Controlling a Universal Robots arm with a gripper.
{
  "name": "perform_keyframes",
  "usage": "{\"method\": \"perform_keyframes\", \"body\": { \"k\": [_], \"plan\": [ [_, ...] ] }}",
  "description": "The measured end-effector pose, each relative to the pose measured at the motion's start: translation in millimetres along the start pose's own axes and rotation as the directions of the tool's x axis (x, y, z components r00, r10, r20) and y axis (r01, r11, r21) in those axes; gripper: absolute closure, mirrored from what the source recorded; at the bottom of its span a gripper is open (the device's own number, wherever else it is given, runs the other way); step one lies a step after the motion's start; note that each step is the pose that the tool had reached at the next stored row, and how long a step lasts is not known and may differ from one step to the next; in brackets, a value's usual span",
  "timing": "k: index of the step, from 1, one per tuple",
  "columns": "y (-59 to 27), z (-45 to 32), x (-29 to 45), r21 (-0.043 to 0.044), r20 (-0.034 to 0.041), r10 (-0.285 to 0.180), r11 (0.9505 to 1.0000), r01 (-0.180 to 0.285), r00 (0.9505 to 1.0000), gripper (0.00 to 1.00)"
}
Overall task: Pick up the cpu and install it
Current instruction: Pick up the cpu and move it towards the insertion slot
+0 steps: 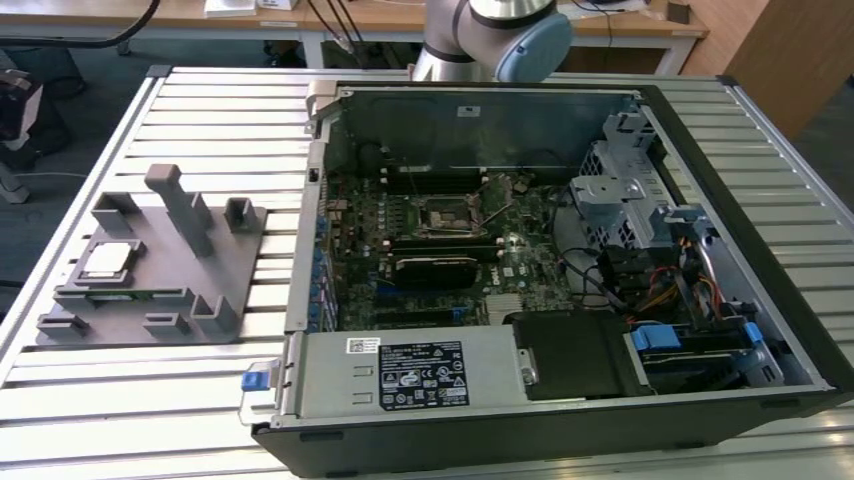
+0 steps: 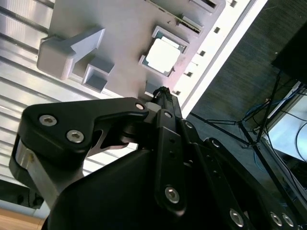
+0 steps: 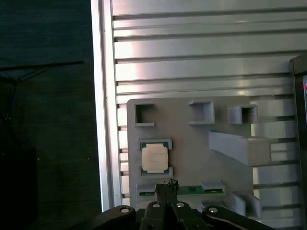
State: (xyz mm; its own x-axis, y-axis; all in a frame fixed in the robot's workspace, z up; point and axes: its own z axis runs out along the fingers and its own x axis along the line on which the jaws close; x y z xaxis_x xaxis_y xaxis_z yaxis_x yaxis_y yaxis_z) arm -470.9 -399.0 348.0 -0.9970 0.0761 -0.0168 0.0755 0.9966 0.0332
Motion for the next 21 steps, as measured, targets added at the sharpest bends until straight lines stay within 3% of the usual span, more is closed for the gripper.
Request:
{"method": "perform_keyframes", "body": {
  "k": [3, 6, 8, 12, 13, 16, 21],
  "plan": [
    [-1.9, 4.5, -0.1, 0.0005, -0.0066, 0.0, 1.0, 0.0, 1.0, 0.89],
    [-4.5, 9.2, -0.2, 0.0013, -0.0176, 0.0, 1.0, 0.0, 0.9998, 0.71],
    [-5.7, 12.7, -0.2, 0.0016, -0.0231, -0.007, 1.0, 0.007, 0.9997, 0.65],
    [-6.8, 19.7, 0.5, -0.0001, -0.0247, -0.044, 0.999, 0.044, 0.9987, 0.47],
    [-7.1, 21.4, 0.6, -0.0012, -0.0249, -0.05, 0.9988, 0.05, 0.9984, 0.47],
    [-7.9, 25.5, 0.8, -0.0072, -0.0246, -0.051, 0.9987, 0.05, 0.9984, 0.35],
    [-8.2, 34.5, 1.0, -0.0113, -0.0247, -0.051, 0.9987, 0.05, 0.9984, 0.35]
  ]
}}
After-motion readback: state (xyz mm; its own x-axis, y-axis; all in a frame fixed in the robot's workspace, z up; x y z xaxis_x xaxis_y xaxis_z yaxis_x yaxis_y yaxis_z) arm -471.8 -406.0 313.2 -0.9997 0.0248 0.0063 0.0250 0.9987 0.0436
